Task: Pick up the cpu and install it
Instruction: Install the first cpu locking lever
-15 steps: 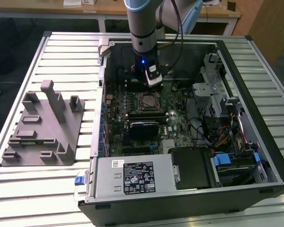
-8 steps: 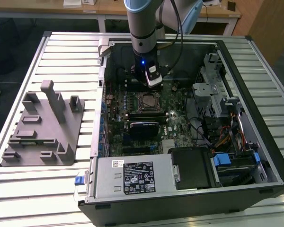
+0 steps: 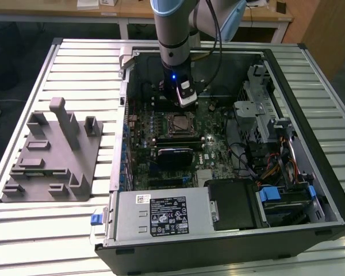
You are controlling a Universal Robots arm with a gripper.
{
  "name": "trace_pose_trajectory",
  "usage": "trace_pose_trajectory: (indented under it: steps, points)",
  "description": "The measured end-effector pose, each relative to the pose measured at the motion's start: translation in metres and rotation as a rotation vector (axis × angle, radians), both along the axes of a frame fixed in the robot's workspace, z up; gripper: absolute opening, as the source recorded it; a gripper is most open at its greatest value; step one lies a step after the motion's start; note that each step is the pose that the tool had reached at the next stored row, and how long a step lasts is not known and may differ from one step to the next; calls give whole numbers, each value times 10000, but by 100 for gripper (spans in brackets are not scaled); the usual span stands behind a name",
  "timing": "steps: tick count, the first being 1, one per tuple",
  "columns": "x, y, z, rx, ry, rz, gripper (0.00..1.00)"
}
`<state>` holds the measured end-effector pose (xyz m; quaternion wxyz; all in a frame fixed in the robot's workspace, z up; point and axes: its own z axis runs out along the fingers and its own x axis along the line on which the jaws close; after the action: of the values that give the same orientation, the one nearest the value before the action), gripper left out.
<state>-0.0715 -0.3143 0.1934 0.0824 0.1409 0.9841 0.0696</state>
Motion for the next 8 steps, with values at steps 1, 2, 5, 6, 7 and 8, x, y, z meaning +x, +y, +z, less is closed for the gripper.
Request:
trace_pose_trajectory:
  steps: [1,2,5,6,7,8]
  points:
    - [0,0,-3,-1,0,0,11]
    - [1,0,-5,-3,1,-2,11]
    - [15,0,-11,-4,3,-1,11]
    - [24,-1,-13,-3,3,-1,11]
    - [32,-1,-15,1,3,-1,11]
    - [36,-1,-15,1,2,-1,11]
